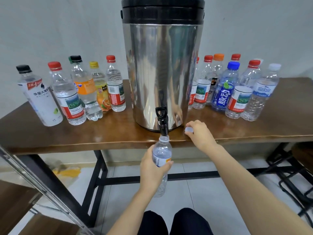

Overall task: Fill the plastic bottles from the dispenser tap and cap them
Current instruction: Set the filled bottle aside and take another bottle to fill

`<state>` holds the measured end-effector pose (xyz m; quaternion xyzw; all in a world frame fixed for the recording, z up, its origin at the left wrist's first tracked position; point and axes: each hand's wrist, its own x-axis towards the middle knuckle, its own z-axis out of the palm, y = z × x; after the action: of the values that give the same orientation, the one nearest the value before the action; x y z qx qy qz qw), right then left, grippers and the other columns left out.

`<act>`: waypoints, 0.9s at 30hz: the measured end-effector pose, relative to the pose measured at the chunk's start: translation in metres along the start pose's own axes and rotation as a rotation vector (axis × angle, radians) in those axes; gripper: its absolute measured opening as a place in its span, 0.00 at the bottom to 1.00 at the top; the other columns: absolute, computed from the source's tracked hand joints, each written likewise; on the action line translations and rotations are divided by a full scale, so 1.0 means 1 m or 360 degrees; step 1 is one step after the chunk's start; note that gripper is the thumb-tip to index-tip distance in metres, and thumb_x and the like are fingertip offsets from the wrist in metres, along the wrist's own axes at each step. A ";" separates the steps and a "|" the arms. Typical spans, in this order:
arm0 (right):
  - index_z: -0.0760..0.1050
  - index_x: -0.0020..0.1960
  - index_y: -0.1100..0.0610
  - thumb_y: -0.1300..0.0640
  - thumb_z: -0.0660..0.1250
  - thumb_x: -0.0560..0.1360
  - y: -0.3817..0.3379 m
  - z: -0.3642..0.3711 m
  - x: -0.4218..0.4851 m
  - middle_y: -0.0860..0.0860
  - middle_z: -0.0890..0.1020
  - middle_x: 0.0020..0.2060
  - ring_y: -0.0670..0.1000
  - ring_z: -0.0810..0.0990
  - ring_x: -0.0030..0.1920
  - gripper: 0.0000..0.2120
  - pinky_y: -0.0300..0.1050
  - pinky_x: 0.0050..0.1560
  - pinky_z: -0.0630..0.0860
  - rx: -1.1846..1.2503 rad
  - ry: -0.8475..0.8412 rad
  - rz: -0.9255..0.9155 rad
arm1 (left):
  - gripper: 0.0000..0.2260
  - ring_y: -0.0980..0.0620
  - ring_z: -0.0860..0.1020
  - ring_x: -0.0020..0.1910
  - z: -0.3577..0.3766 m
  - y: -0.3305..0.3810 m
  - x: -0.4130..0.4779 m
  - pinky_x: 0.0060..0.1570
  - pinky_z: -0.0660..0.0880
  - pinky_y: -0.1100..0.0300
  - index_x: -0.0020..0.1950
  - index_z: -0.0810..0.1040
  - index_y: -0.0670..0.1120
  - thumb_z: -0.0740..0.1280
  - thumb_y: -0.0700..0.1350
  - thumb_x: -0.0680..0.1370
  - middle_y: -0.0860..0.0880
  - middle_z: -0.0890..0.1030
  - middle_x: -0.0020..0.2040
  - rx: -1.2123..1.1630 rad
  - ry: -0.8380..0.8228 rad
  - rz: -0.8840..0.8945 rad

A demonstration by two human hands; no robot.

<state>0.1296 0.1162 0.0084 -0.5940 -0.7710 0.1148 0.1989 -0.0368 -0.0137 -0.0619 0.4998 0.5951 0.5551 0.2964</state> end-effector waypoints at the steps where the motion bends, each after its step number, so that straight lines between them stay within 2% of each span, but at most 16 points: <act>1: 0.75 0.66 0.58 0.57 0.65 0.80 0.000 0.001 0.000 0.57 0.76 0.60 0.58 0.72 0.60 0.15 0.51 0.59 0.73 -0.0007 -0.0002 0.0011 | 0.30 0.63 0.78 0.56 0.002 0.000 -0.001 0.54 0.74 0.70 0.61 0.71 0.61 0.80 0.41 0.68 0.59 0.80 0.57 -0.0009 0.0014 0.0010; 4: 0.74 0.67 0.56 0.56 0.66 0.80 0.001 0.002 -0.001 0.57 0.76 0.60 0.57 0.72 0.59 0.16 0.50 0.58 0.73 0.0015 0.0024 0.0013 | 0.30 0.62 0.77 0.58 0.005 0.000 -0.004 0.56 0.73 0.69 0.63 0.70 0.61 0.80 0.43 0.68 0.59 0.79 0.59 0.0002 0.0043 0.0057; 9: 0.71 0.69 0.55 0.55 0.66 0.80 0.004 0.000 -0.006 0.55 0.72 0.63 0.56 0.72 0.63 0.18 0.49 0.61 0.72 0.0072 0.0034 0.0022 | 0.35 0.67 0.70 0.58 0.006 0.002 -0.002 0.52 0.65 0.81 0.71 0.66 0.52 0.79 0.47 0.69 0.56 0.69 0.64 0.0143 0.0059 0.0167; 13: 0.69 0.71 0.56 0.55 0.66 0.80 0.003 -0.005 -0.013 0.55 0.69 0.67 0.56 0.70 0.65 0.21 0.51 0.63 0.72 0.0161 0.0147 -0.0034 | 0.39 0.77 0.62 0.62 0.008 0.001 0.000 0.50 0.61 0.85 0.76 0.63 0.47 0.78 0.49 0.70 0.55 0.62 0.72 0.0256 0.0055 0.0256; 15: 0.70 0.70 0.56 0.56 0.66 0.80 -0.002 -0.012 -0.017 0.54 0.71 0.65 0.56 0.73 0.63 0.19 0.53 0.61 0.74 0.0207 0.0311 -0.0146 | 0.40 0.76 0.60 0.64 0.007 0.002 0.003 0.52 0.60 0.85 0.77 0.61 0.46 0.78 0.50 0.71 0.55 0.61 0.76 0.0271 0.0065 0.0260; 17: 0.73 0.67 0.55 0.57 0.66 0.79 -0.015 -0.023 -0.023 0.51 0.75 0.61 0.51 0.75 0.57 0.17 0.54 0.57 0.77 0.0301 0.0436 -0.0328 | 0.41 0.71 0.61 0.65 0.006 0.002 0.005 0.52 0.60 0.85 0.78 0.60 0.46 0.78 0.50 0.71 0.55 0.61 0.76 0.0286 0.0063 0.0243; 20: 0.74 0.66 0.52 0.57 0.67 0.79 -0.044 -0.043 -0.032 0.45 0.77 0.54 0.45 0.75 0.50 0.15 0.52 0.52 0.78 0.0462 0.0462 -0.0633 | 0.39 0.67 0.63 0.65 0.008 0.002 0.007 0.52 0.59 0.85 0.76 0.62 0.46 0.78 0.50 0.71 0.53 0.63 0.75 0.0322 0.0076 0.0235; 23: 0.73 0.67 0.52 0.56 0.67 0.79 -0.072 -0.061 -0.039 0.37 0.73 0.50 0.43 0.72 0.49 0.17 0.50 0.51 0.77 0.0469 0.0435 -0.0861 | 0.37 0.66 0.65 0.64 0.010 0.002 0.009 0.53 0.58 0.85 0.74 0.65 0.46 0.78 0.50 0.70 0.52 0.64 0.74 0.0340 0.0080 0.0229; 25: 0.72 0.69 0.52 0.56 0.66 0.79 -0.086 -0.070 -0.040 0.39 0.72 0.51 0.42 0.69 0.48 0.18 0.46 0.50 0.75 0.0354 0.0416 -0.0951 | 0.36 0.69 0.64 0.61 0.009 0.002 0.011 0.53 0.59 0.85 0.73 0.67 0.46 0.79 0.51 0.70 0.53 0.64 0.74 0.0347 0.0080 0.0224; 27: 0.74 0.67 0.52 0.57 0.65 0.79 -0.096 -0.076 -0.038 0.44 0.75 0.54 0.43 0.69 0.50 0.17 0.46 0.50 0.74 0.0192 0.0377 -0.0976 | 0.35 0.70 0.65 0.59 0.009 0.001 0.012 0.53 0.60 0.84 0.71 0.69 0.47 0.79 0.51 0.69 0.53 0.66 0.72 0.0346 0.0090 0.0228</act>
<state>0.0880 0.0493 0.1093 -0.3307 -0.8771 0.0253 0.3473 -0.0324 0.0000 -0.0600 0.5544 0.6226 0.5210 0.1832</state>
